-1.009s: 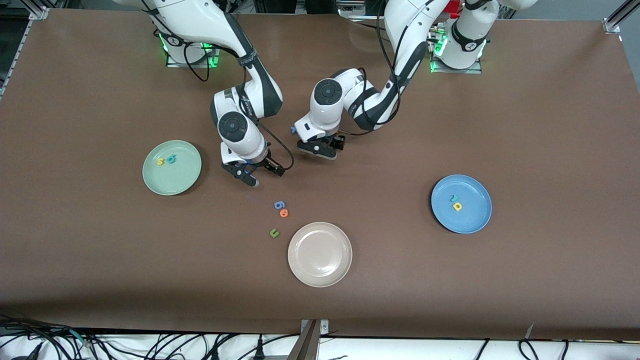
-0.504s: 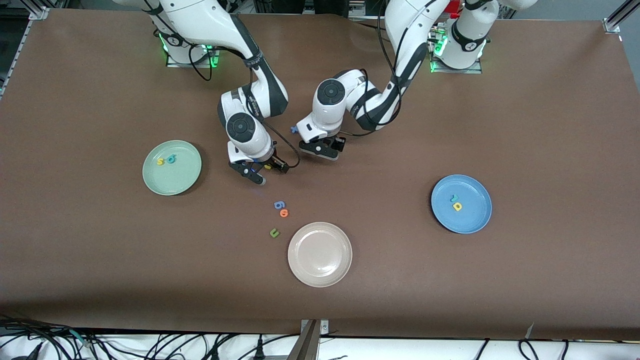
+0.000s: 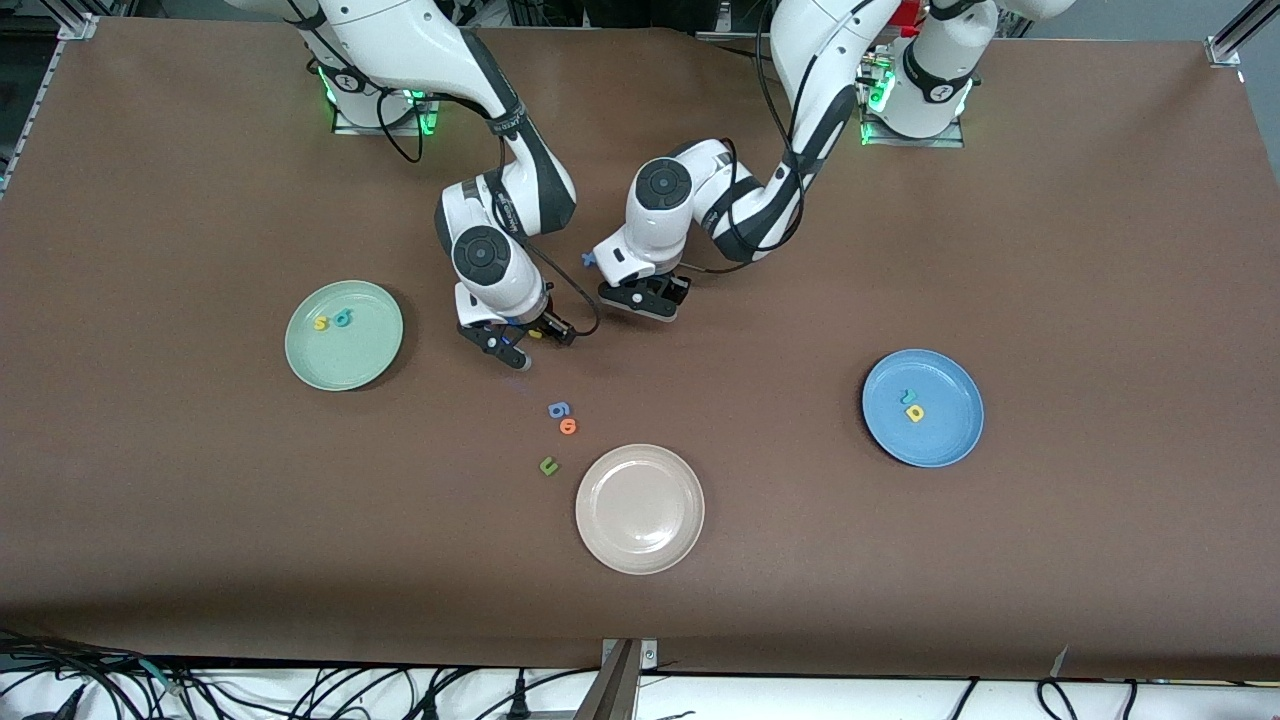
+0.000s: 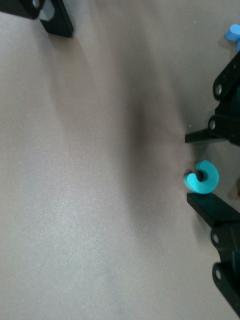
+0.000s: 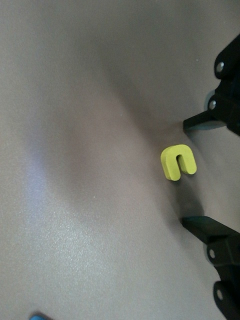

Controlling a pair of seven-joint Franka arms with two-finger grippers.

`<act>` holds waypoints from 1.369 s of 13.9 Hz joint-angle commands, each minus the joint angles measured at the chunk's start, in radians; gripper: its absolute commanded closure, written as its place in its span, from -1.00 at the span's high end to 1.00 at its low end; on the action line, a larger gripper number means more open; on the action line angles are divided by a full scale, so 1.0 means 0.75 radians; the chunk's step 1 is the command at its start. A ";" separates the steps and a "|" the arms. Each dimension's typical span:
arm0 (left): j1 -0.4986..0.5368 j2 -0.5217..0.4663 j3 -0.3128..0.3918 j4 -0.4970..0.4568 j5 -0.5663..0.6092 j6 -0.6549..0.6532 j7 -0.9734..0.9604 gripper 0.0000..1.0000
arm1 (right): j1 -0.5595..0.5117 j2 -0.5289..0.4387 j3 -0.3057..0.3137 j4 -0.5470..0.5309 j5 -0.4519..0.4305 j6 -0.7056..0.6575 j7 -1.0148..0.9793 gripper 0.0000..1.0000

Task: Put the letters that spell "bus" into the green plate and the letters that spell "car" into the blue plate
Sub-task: 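Reach the left gripper to the teal c while the right reaches yellow u, then grasp the teal c with the left gripper while the right grasps the u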

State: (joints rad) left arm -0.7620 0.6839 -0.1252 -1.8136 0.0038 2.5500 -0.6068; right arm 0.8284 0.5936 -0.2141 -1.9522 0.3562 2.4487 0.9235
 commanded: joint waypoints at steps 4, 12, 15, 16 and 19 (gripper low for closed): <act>0.012 -0.002 0.007 -0.012 0.036 0.012 -0.003 -0.32 | 0.000 0.016 -0.011 0.003 0.030 -0.003 -0.108 0.54; 0.030 -0.006 0.007 0.003 0.036 0.003 0.005 -0.41 | 0.000 0.006 -0.032 -0.003 0.032 -0.009 -0.178 0.23; 0.040 -0.012 0.012 0.009 0.036 -0.005 0.005 -0.40 | 0.000 0.006 -0.032 -0.013 0.030 -0.009 -0.180 0.06; 0.053 -0.014 0.012 0.009 0.036 -0.005 0.015 -0.40 | 0.000 0.006 -0.032 -0.013 0.032 -0.009 -0.180 -0.02; 0.069 -0.022 0.012 0.015 0.036 -0.027 0.034 -0.40 | 0.000 0.006 -0.034 -0.013 0.032 -0.009 -0.180 -0.17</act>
State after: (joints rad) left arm -0.7256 0.6764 -0.1161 -1.8109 0.0039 2.5515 -0.6013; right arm 0.8274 0.5874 -0.2325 -1.9504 0.3570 2.4461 0.8159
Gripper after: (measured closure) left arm 0.700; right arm 0.577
